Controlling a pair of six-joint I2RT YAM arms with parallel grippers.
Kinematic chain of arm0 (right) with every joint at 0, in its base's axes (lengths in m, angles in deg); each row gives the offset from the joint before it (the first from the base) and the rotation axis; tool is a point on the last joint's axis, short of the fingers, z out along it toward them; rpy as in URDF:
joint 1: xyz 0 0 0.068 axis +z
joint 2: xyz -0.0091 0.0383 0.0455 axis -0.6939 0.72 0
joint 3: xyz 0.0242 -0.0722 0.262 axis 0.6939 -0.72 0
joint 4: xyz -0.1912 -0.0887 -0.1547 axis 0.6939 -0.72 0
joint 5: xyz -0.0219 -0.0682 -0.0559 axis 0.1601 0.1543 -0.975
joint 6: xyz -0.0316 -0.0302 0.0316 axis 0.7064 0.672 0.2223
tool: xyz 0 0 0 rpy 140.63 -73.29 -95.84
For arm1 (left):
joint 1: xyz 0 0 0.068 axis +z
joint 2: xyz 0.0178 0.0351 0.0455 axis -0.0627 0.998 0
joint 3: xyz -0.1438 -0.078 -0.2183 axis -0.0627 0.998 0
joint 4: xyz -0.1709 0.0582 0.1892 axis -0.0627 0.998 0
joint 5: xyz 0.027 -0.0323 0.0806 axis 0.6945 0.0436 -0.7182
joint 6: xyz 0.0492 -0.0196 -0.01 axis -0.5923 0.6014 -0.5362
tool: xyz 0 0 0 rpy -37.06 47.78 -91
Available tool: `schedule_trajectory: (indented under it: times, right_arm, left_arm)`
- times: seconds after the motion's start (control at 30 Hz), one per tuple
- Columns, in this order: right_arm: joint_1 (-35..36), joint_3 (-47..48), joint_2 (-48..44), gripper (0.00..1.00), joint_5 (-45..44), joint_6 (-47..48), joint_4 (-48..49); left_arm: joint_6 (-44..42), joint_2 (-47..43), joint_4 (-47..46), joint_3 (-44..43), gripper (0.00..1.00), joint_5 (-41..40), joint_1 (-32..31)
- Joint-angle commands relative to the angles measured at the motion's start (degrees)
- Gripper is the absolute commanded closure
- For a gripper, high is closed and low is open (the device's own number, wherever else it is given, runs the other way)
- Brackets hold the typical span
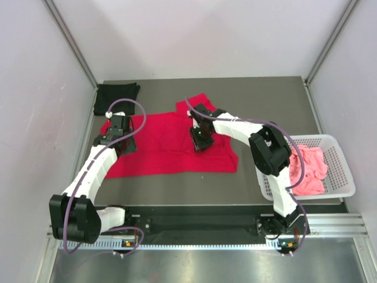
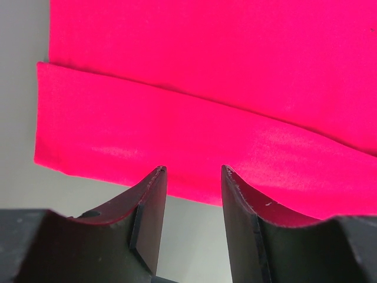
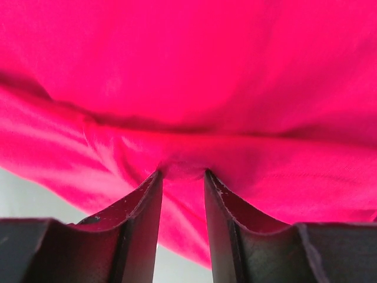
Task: Fold and stack the t-shirts
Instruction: Fold the tshirt
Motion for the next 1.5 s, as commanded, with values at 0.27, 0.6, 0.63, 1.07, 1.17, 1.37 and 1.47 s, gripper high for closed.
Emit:
schedule_trajectory:
  times: [0.27, 0.6, 0.63, 1.07, 1.17, 1.37, 1.47]
  right_arm:
    - [-0.6, 17.1, 8.8, 0.61, -5.4, 3.1, 0.7]
    - [-1.8, 27.4, 10.1, 0.56, -8.3, 6.2, -2.6]
    - [-1.8, 24.4, 6.1, 0.55, -9.8, 6.3, -1.9]
    - [-12.6, 14.5, -0.6, 0.54, -8.8, 1.4, 11.9]
    - [-14.9, 20.8, 3.9, 0.53, -5.9, 2.3, 16.1]
    - [-19.7, 37.1, 16.1, 0.43, 0.0, 1.4, 21.7]
    - [-20.2, 38.9, 19.9, 0.35, 3.0, 1.3, 28.9]
  left_arm:
    - [-1.7, 0.1, -1.4, -0.7, 0.53, 0.1, -0.6]
    - [-1.5, 0.9, -1.8, -0.9, 0.54, 0.8, -1.8]
    - [-1.5, 0.9, -1.9, -0.7, 0.54, 0.6, -1.8]
    - [-5.9, 7.0, -6.3, -7.6, 0.50, -7.1, -0.9]
    - [-4.9, 13.1, -7.9, -12.4, 0.48, -3.4, 1.0]
    - [1.8, 25.7, -7.5, -24.1, 0.45, 1.3, 3.5]
    - [3.2, 29.1, -8.4, -26.9, 0.45, 1.7, 4.8]
